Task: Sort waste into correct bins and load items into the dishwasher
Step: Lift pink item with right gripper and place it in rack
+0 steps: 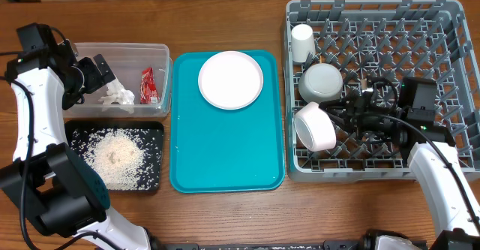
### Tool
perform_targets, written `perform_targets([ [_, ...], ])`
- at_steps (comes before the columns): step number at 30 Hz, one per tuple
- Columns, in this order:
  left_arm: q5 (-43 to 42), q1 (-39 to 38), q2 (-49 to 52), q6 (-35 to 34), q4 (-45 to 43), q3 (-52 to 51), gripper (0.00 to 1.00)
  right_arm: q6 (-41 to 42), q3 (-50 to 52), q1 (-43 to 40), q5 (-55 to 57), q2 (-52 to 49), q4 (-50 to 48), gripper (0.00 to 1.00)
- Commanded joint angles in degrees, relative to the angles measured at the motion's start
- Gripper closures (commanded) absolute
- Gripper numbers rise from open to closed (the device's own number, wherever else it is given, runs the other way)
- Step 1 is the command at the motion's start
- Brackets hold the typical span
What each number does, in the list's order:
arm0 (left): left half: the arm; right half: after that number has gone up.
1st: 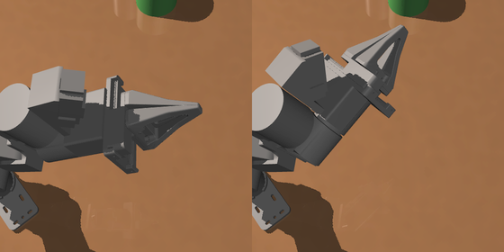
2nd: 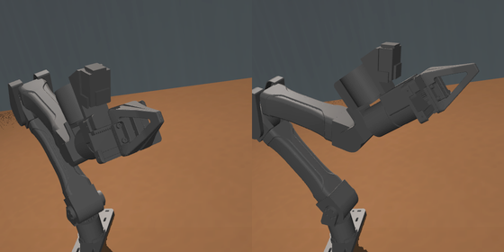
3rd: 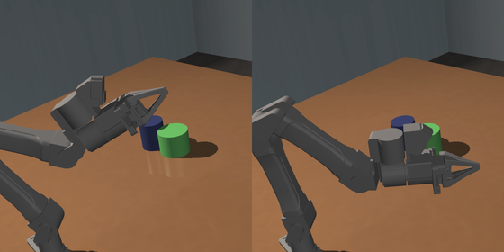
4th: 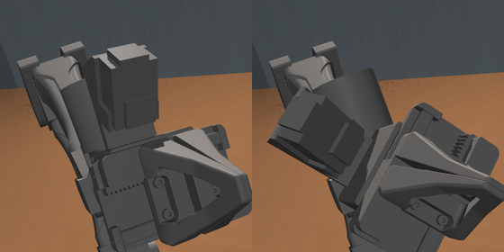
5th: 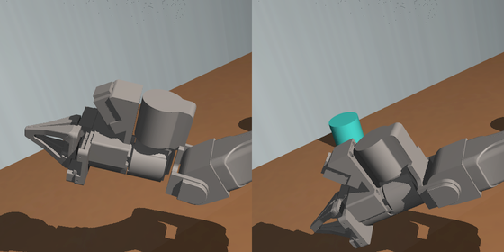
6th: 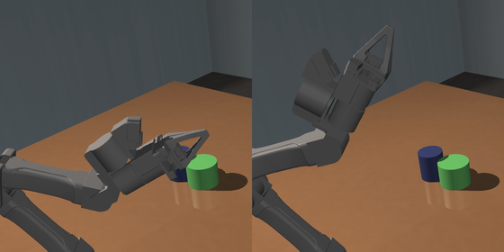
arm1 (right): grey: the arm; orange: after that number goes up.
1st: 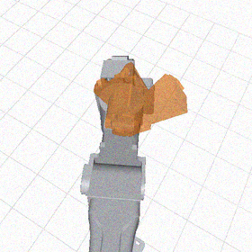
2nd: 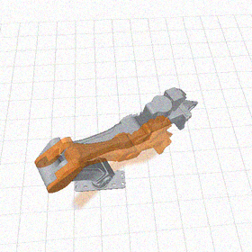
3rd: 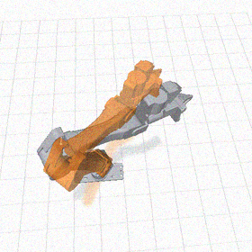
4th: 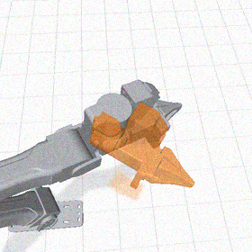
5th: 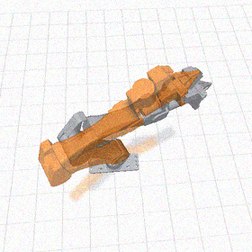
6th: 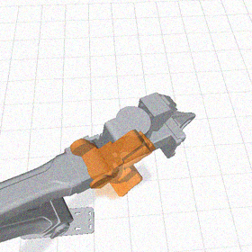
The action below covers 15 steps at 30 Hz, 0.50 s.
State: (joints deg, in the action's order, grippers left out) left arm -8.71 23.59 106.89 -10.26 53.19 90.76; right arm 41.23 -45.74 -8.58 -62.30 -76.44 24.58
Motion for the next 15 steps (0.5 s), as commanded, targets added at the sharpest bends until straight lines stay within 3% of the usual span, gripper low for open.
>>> perform_targets([
  [1, 0.33, -0.74, -1.92, 1.07, 0.11, 0.9, 0.0, 1.01, 0.68, -2.05, 1.2, 0.46, -0.11, 0.96],
  [6, 0.35, -0.74, -1.92, 1.07, 0.11, 0.9, 0.0, 0.98, 0.68, -7.3, 1.42, 0.46, -2.23, 0.94],
  [8, 0.33, -0.74, -1.92, 1.07, 0.11, 0.9, 0.0, 0.98, 0.66, -8.96, 1.42, 0.46, -3.8, 0.84],
  [9, 0.33, -0.74, -1.92, 1.07, 0.11, 0.9, 0.0, 0.96, 0.68, -9.53, 1.42, 0.46, -4.57, 0.76],
  [11, 0.33, -0.74, -1.92, 1.07, 0.11, 0.9, 0.0, 0.79, 0.68, -10.67, 1.62, 0.46, -6.29, 0.16],
  [12, 0.33, -0.74, -1.92, 1.07, 0.11, 0.9, 0.0, 0.76, 0.66, -10.95, 1.99, 0.46, -6.6, 0.0],
  [15, 0.35, -0.74, -1.92, 1.07, 0.11, 0.9, 0.0, 0.13, 0.68, -10.99, 3.52, 0.46, -6.49, 0.0],
])
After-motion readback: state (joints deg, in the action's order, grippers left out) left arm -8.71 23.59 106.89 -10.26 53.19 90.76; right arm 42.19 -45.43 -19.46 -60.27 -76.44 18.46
